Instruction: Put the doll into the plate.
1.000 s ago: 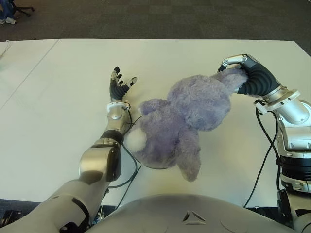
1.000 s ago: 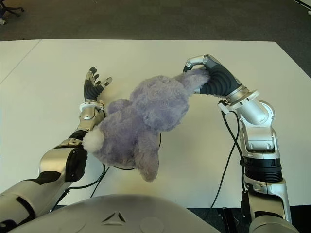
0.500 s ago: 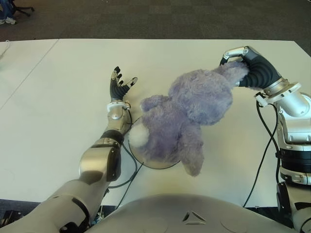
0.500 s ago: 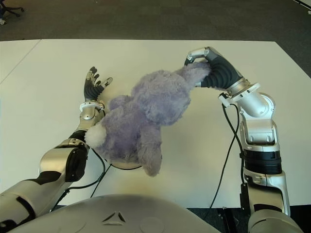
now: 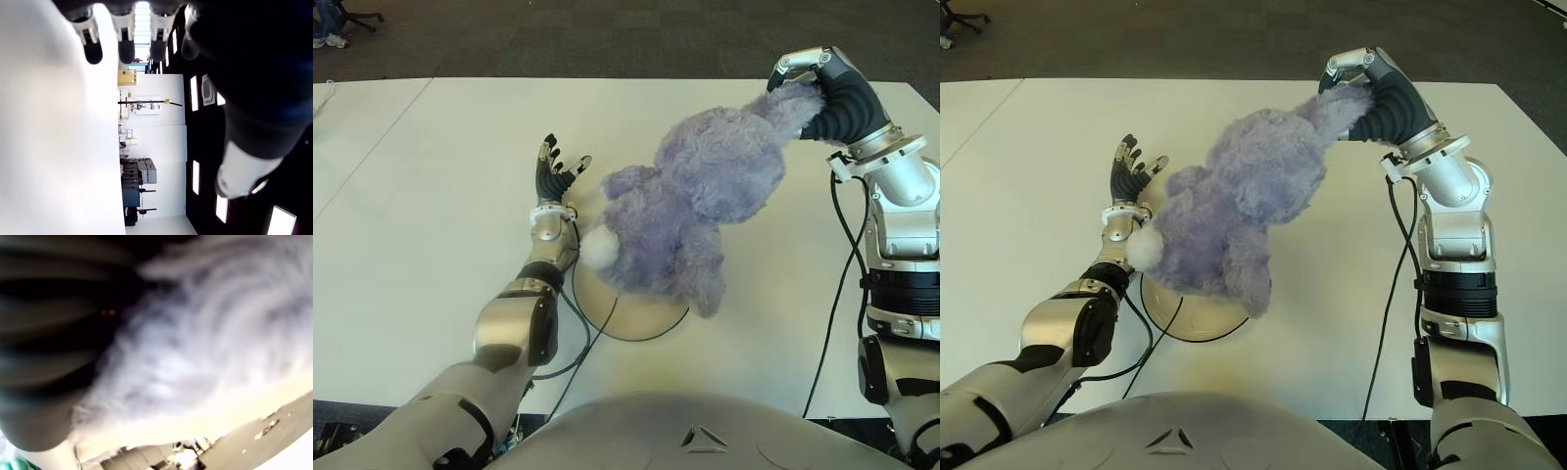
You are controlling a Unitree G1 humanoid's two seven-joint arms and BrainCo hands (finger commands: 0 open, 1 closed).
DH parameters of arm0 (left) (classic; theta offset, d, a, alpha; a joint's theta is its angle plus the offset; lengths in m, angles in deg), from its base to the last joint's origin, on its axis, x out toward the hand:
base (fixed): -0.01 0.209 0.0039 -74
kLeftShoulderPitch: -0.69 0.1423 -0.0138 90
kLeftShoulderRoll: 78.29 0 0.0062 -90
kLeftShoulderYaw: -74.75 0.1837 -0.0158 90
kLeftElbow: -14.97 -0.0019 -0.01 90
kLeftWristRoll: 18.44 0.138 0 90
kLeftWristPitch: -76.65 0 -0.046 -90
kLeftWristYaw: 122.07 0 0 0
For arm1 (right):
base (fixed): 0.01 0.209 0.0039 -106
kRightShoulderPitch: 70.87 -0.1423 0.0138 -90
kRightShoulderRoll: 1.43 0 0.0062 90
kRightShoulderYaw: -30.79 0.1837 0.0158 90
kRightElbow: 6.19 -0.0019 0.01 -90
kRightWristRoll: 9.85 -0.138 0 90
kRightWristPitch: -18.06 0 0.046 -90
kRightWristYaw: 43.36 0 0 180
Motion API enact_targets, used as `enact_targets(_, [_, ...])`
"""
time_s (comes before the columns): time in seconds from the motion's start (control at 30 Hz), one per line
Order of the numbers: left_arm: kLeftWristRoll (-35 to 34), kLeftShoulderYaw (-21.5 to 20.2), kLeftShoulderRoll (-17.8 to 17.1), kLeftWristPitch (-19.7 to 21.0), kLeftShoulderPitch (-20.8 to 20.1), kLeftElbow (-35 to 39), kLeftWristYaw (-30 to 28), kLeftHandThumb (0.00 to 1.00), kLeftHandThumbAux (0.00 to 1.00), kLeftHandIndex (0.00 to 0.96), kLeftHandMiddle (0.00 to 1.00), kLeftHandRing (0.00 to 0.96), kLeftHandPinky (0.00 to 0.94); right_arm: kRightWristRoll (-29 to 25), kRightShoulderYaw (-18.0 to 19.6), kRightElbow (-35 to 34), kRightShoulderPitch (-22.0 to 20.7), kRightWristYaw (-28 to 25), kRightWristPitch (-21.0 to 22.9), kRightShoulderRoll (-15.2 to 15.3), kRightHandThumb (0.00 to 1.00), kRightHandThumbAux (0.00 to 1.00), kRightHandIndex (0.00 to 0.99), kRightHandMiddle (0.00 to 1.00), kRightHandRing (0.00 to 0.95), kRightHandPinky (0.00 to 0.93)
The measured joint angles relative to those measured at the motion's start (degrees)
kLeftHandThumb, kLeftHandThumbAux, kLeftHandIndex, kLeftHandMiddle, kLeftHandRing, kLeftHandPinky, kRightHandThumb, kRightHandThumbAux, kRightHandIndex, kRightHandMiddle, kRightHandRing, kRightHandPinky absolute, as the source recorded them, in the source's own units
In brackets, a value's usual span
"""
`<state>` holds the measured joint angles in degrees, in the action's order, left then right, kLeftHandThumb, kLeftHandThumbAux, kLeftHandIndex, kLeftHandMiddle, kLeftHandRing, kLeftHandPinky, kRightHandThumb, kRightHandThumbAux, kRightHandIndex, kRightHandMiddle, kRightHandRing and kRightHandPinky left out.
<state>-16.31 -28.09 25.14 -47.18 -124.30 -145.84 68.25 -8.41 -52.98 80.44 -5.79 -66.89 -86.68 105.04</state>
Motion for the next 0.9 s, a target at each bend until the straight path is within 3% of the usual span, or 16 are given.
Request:
enact_targets(0.47, [0.1, 0.2, 0.0, 0.0, 0.0, 0.0, 0.2, 0.025, 0.771, 0.045, 0.075, 0.08, 0.101, 0.1, -0.7, 0.1, -0.1, 0.4, 1.0, -1.6, 0.06, 0.735, 0.788, 0.88, 0.898, 0.885])
enact_targets(0.77, [0.0, 0.2, 0.0, 0.0, 0.0, 0.0, 0.2, 0.043, 0.773, 0.04, 0.074, 0.08, 0.091, 0.4, -2.1, 0.7, -0.1, 0.9, 1.5, -3.7, 0.113, 0.755, 0.784, 0.88, 0.895, 0.886])
enact_targets(0.9, [0.0, 0.2, 0.0, 0.0, 0.0, 0.0, 0.2, 0.05, 0.777, 0.038, 0.072, 0.078, 0.099, 2.1, -4.1, 2.0, 0.6, 2.7, -0.3, -5.7, 0.152, 0.779, 0.779, 0.879, 0.892, 0.877])
